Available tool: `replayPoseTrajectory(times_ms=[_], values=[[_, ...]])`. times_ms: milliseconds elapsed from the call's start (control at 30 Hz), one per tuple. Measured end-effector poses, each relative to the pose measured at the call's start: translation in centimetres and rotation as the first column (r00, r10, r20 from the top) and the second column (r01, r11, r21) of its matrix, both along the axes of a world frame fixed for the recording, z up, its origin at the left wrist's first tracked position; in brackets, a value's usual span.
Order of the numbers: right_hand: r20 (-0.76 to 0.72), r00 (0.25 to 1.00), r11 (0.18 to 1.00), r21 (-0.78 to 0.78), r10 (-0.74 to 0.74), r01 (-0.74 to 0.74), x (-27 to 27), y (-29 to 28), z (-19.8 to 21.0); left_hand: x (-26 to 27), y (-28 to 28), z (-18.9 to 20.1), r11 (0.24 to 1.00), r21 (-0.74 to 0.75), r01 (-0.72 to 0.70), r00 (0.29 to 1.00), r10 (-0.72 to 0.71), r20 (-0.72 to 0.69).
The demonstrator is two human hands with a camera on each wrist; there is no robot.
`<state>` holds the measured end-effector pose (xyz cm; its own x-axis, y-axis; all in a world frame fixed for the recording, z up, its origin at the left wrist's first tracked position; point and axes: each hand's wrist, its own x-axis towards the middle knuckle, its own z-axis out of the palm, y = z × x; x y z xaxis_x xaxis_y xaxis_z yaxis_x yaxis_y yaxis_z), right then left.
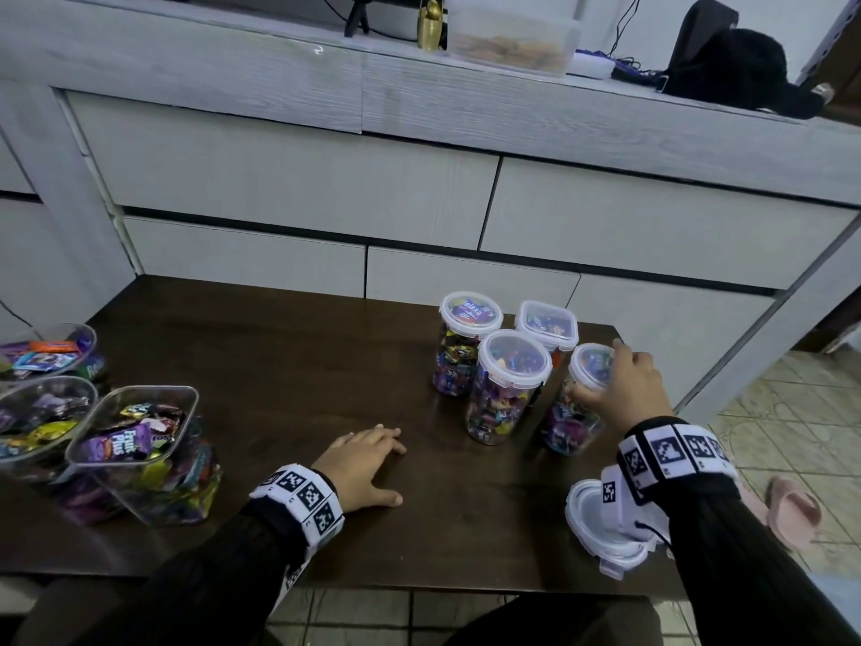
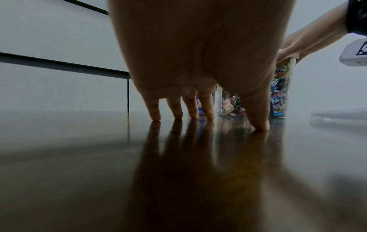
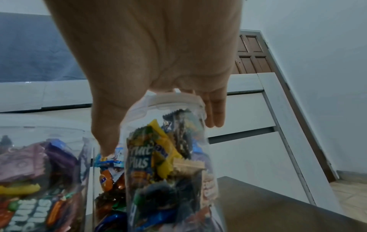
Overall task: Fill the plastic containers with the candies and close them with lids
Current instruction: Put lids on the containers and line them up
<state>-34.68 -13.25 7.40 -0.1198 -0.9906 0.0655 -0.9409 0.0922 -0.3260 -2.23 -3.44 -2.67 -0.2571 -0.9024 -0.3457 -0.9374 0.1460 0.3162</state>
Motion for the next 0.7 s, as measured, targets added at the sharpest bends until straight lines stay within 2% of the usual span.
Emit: replayPoseTrajectory(times_ms=[100,200,333,433,500,567,633,700], values=[[0.093,0.996,0.999,-0.048,0.015,-0.011,-0.7,0.7,0.4,-0.1,0.4,1.2,1.000,0.018,-0.005,1.000,0.005,-0.010],[0.170,0.986,0.990,-0.139,0.005,0.019,-2.0,2.0,0.8,0.0,1.1,4.1,0.999,-0.036,-0.011,0.999,0.009,-0.034],[0.101,0.995,0.991,-0.136,-0.005,0.018,-3.6,4.1,0.1,1.4,2.6,10.1,0.982,-0.180,-0.051,0.997,0.039,-0.072],[-0.031,1.000,1.000,-0.001,-0.002,0.001,-4.9,5.5,-1.2,3.5,4.3,14.5,0.950,-0.289,-0.117,0.993,0.104,-0.061],[-0.146,0.989,0.986,0.166,0.008,0.017,-5.8,6.3,-2.5,5.7,5.3,16.5,0.931,-0.333,-0.146,0.985,0.167,0.035],[-0.192,0.981,0.951,0.302,-0.004,0.063,-6.8,6.8,-3.8,8.5,6.2,17.4,0.937,-0.310,-0.163,0.952,0.232,0.199],[-0.179,0.982,0.923,0.364,-0.060,0.123,-7.6,7.1,-5.0,11.6,7.2,17.6,0.953,-0.206,-0.222,0.897,0.283,0.340],[-0.167,0.977,0.916,0.355,-0.133,0.185,-8.2,7.2,-5.8,14.3,8.0,17.2,0.950,-0.104,-0.295,0.827,0.309,0.470]])
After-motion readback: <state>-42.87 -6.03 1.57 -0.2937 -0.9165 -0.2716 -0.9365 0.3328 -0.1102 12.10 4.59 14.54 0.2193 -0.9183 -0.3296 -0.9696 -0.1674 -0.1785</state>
